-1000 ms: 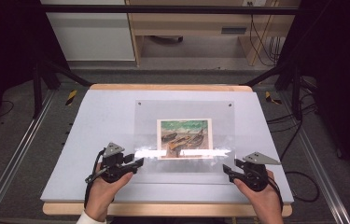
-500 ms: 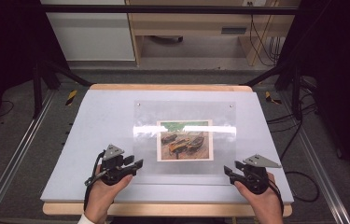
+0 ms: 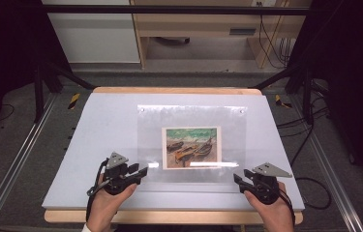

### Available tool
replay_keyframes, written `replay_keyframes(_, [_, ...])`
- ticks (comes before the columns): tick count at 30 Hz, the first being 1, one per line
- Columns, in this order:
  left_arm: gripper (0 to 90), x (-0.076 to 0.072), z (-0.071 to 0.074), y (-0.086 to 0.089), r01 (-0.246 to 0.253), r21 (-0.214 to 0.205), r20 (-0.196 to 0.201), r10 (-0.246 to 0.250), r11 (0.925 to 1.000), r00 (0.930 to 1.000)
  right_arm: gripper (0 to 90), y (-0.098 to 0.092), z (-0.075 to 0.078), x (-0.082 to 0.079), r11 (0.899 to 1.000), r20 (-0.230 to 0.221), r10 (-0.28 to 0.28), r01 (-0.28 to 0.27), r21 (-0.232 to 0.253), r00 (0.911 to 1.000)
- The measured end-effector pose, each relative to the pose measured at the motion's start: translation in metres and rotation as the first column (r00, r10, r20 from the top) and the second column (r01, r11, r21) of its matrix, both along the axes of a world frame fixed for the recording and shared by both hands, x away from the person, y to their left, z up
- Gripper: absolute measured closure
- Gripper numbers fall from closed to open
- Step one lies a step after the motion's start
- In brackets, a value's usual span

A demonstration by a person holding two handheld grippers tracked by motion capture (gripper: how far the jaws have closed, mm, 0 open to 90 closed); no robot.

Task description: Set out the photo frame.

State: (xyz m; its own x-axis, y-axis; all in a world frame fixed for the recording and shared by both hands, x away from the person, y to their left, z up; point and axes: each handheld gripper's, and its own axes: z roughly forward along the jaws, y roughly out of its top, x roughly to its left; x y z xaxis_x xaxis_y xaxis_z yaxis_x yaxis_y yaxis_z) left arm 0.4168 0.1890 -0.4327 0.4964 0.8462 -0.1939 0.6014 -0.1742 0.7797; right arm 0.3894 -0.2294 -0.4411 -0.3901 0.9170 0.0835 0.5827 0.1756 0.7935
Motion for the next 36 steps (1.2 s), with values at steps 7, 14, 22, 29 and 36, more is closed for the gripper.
replay_keyframes(7, [60.0,-0.006,-0.003,0.002,-0.001,-0.019,-0.002,0.001,0.9998,1.0000,60.0,0.000,-0.002,-0.005,1.000,0.004,-0.009,0.009,-0.012,1.0000])
replay_keyframes(14, [60.6,-0.011,-0.006,0.002,-0.001,-0.026,0.000,0.001,0.9997,1.0000,62.7,0.002,-0.002,-0.010,0.999,0.002,-0.022,0.022,-0.035,0.9998])
replay_keyframes(22, [61.8,-0.013,-0.008,0.004,0.010,-0.030,-0.002,-0.010,0.9995,1.0000,65.0,0.001,-0.003,-0.012,0.999,-0.003,-0.024,0.024,-0.034,0.9997])
replay_keyframes(29, [63.6,-0.016,-0.009,0.005,0.017,-0.023,-0.008,-0.017,0.9996,0.9998,65.8,0.001,-0.004,-0.015,0.999,-0.012,-0.023,0.023,-0.032,0.9997])
replay_keyframes(36, [63.4,-0.022,-0.012,0.004,0.022,-0.016,-0.019,-0.022,0.9996,0.9996,66.1,0.000,-0.005,-0.019,0.999,-0.024,-0.011,0.010,-0.039,0.9997])
